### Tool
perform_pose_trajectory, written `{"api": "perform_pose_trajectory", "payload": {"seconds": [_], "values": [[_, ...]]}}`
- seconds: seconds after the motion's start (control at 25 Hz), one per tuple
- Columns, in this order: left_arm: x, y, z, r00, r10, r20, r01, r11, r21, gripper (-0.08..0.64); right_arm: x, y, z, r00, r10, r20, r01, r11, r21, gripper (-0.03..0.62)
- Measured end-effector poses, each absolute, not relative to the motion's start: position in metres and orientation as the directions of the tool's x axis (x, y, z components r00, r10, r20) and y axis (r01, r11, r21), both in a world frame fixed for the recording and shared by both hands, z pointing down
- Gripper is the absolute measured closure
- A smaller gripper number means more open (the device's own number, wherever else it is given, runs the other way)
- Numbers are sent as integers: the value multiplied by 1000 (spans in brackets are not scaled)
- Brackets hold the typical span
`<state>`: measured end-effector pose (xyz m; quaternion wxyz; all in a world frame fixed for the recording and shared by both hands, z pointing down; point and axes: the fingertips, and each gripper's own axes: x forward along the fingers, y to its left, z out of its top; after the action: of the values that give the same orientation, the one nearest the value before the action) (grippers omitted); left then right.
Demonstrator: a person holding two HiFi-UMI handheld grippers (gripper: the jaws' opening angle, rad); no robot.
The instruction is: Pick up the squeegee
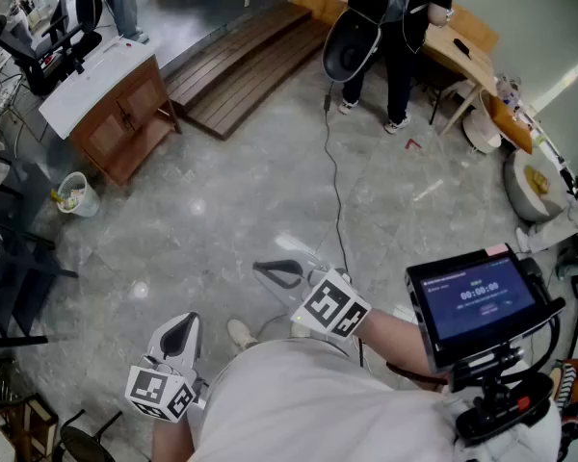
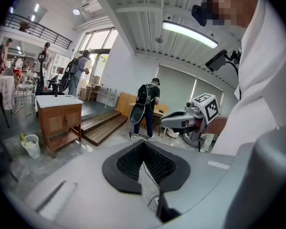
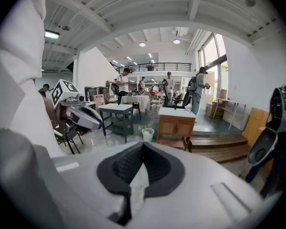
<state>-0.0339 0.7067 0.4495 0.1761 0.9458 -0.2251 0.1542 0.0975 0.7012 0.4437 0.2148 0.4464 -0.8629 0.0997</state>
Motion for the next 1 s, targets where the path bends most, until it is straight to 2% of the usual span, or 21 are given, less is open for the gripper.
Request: {"api": "perform_pose_trajectory", "payload": {"seconds": [0.32, 0.48, 0.6, 0.72, 1.0], "values": [[-55, 684, 425, 851, -366, 377, -478, -837, 267, 555, 77, 676, 423, -485, -730, 480, -812, 581, 63, 587], [-77, 656, 434, 854, -367, 370, -476, -838, 267, 555, 45, 647, 423, -517, -731, 446, -803, 594, 42, 557], [-88, 630, 442, 848, -389, 360, -493, -828, 268, 551, 33, 627, 432, -521, -725, 450, -801, 598, 35, 548], [-95, 604, 446, 830, -427, 359, -532, -801, 275, 502, 34, 602, 437, -531, -713, 457, -791, 611, 35, 541], [-85, 518, 451, 798, -490, 352, -588, -761, 274, 500, 46, 500, 450, -565, -697, 441, -764, 644, 38, 532]]}}
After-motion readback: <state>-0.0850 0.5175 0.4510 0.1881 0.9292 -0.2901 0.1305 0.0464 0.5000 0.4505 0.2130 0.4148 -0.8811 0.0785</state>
